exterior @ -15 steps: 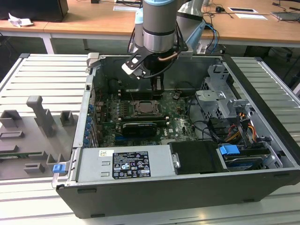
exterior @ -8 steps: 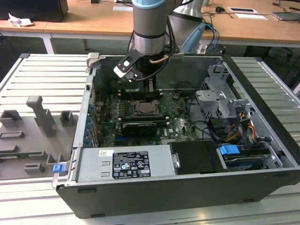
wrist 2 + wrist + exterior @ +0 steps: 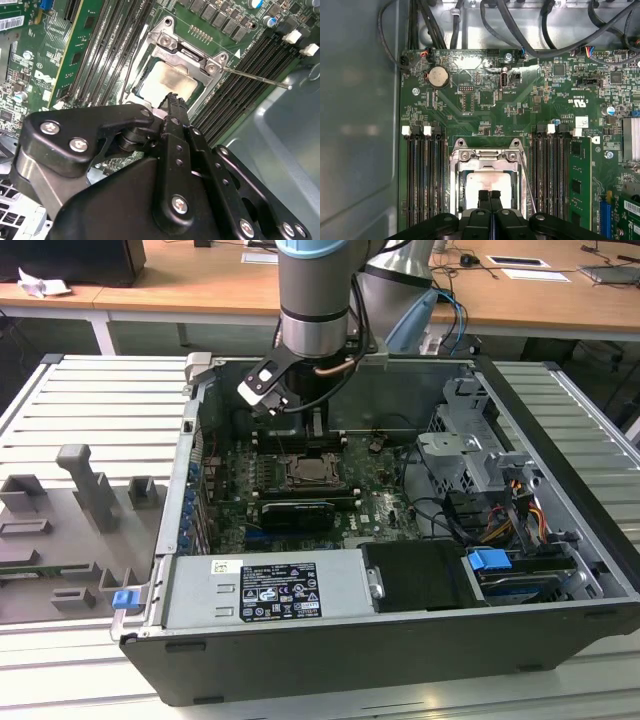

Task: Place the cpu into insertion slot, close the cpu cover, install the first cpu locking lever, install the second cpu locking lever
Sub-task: 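Install the first cpu locking lever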

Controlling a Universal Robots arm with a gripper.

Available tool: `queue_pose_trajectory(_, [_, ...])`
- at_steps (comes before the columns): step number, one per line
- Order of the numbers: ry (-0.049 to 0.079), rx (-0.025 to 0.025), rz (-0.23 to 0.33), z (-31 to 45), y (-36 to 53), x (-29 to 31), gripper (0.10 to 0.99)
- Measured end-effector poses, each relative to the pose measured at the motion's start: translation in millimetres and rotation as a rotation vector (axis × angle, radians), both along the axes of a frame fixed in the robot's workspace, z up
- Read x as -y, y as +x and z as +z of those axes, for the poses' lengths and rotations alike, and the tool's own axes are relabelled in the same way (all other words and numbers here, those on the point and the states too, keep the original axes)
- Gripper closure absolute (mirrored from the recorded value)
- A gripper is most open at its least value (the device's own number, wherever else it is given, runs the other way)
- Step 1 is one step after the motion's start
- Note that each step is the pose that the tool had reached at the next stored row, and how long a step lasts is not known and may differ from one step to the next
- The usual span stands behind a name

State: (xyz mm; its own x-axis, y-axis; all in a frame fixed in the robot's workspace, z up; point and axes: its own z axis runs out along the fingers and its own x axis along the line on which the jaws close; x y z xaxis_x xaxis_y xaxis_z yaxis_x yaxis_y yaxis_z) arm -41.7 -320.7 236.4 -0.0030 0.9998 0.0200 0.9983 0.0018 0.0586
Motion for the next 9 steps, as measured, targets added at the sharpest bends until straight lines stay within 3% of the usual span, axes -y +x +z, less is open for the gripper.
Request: queue_pose_trajectory(9, [0.0,0.0,0.0,2.4,-0.2,0.0,0.98])
